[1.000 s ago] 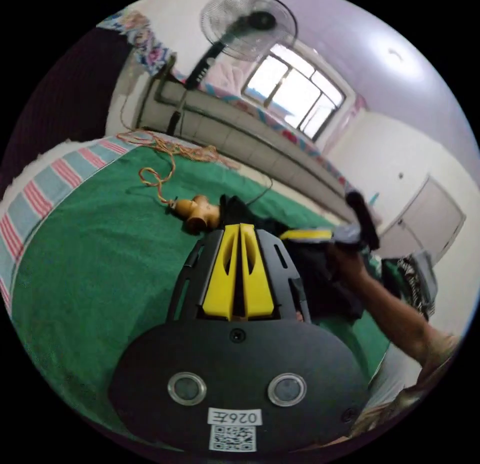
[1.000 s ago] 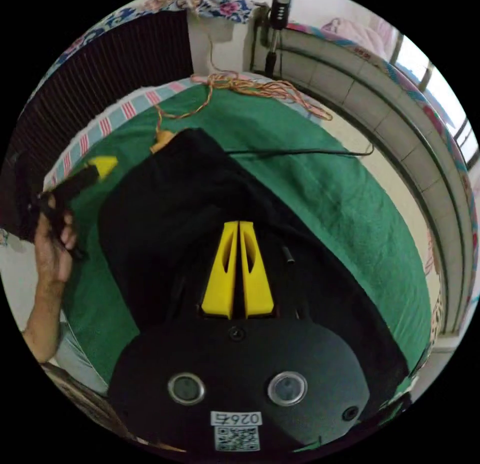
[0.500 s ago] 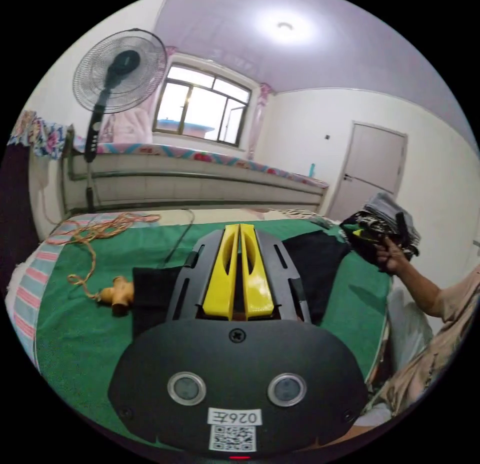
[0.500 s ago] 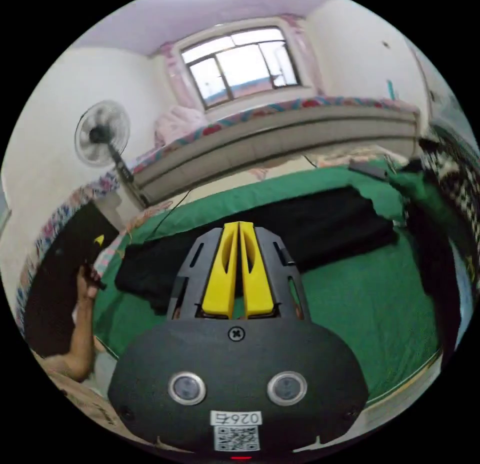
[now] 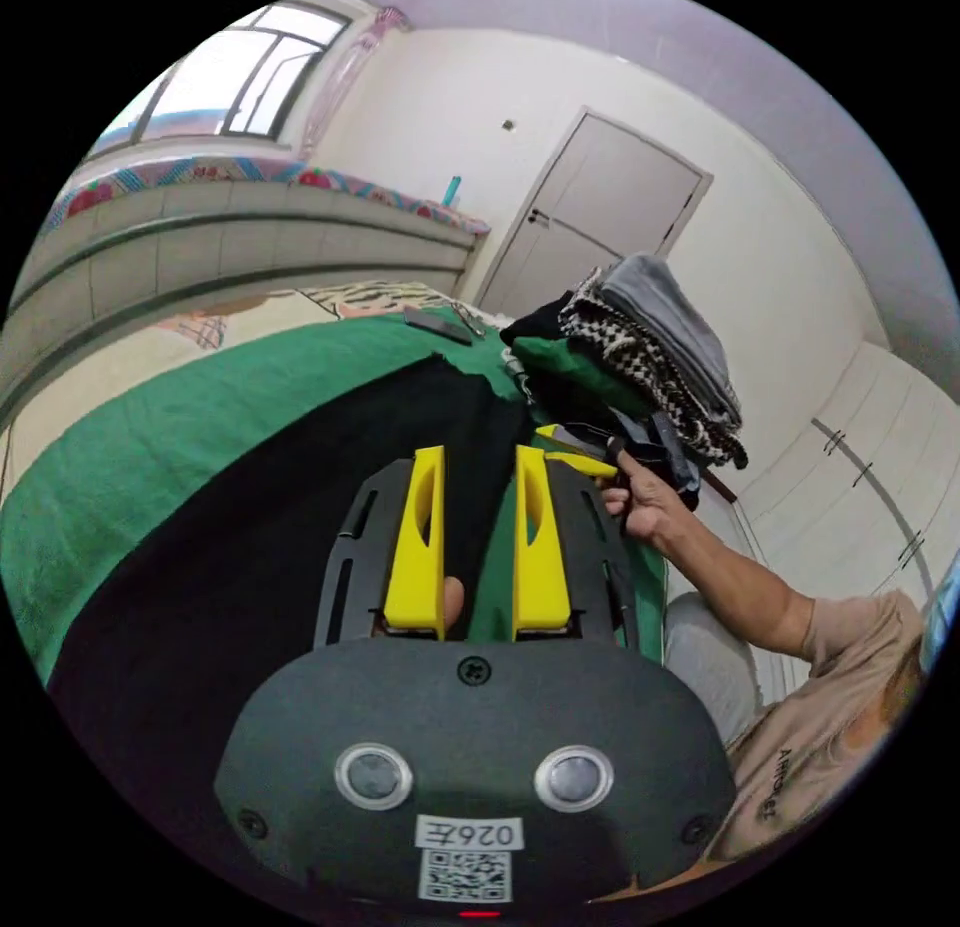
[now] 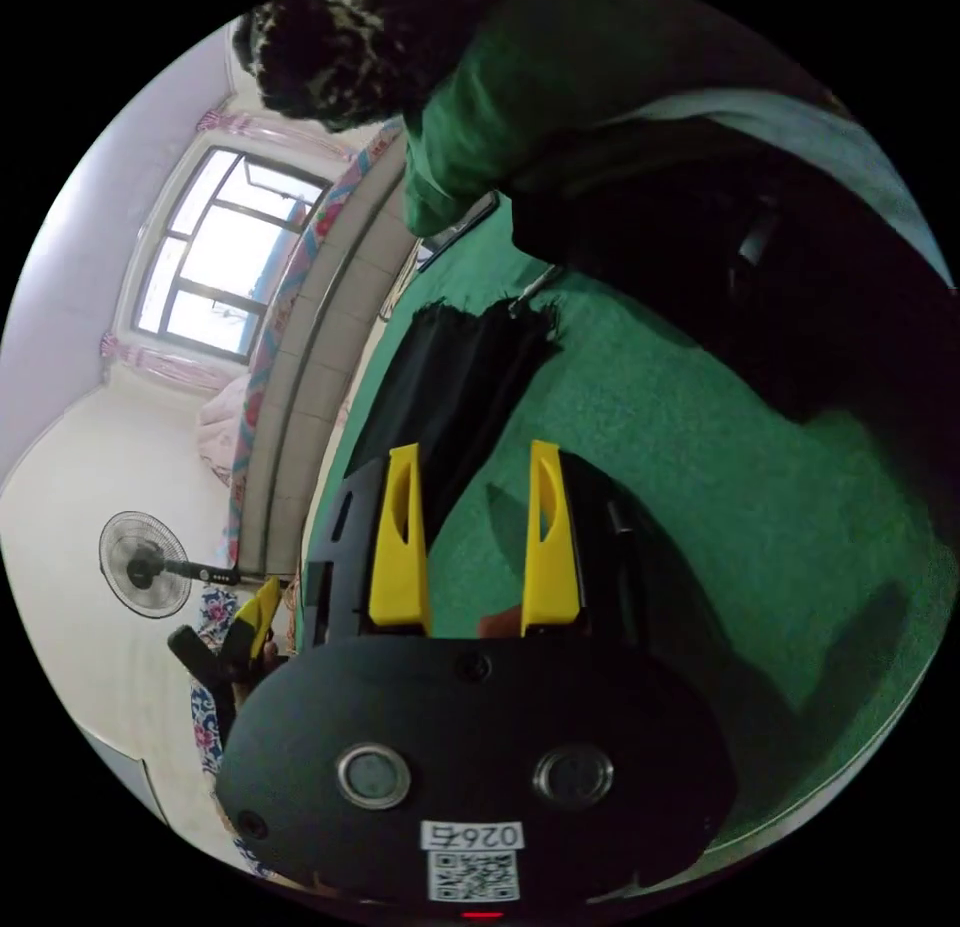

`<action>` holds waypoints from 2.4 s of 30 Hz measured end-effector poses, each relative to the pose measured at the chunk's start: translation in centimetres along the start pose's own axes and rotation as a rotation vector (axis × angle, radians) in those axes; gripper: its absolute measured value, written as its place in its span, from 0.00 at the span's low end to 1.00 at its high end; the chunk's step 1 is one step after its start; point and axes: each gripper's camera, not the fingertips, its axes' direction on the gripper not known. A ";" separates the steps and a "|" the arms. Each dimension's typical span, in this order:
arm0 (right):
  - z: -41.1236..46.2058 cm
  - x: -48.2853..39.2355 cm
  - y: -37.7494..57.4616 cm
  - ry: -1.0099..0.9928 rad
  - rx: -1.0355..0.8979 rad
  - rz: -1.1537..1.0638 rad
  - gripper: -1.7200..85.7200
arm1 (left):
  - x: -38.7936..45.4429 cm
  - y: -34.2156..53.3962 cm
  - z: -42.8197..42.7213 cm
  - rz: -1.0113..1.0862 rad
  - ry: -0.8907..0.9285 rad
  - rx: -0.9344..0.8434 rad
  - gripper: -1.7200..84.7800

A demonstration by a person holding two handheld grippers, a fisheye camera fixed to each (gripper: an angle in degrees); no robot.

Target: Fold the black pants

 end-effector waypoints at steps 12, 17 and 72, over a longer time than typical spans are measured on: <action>2.0 0.5 -5.0 -0.030 0.048 -0.070 0.08 | -8.2 -5.0 18.6 -0.125 0.003 -0.242 0.09; 1.7 1.3 -4.3 -0.221 0.009 -0.073 0.03 | -9.4 -8.8 21.0 -0.156 0.181 -0.208 0.20; 10.1 -26.5 19.8 0.081 -0.385 -1.027 0.04 | -22.0 10.5 -2.8 -0.351 -0.395 -0.108 0.01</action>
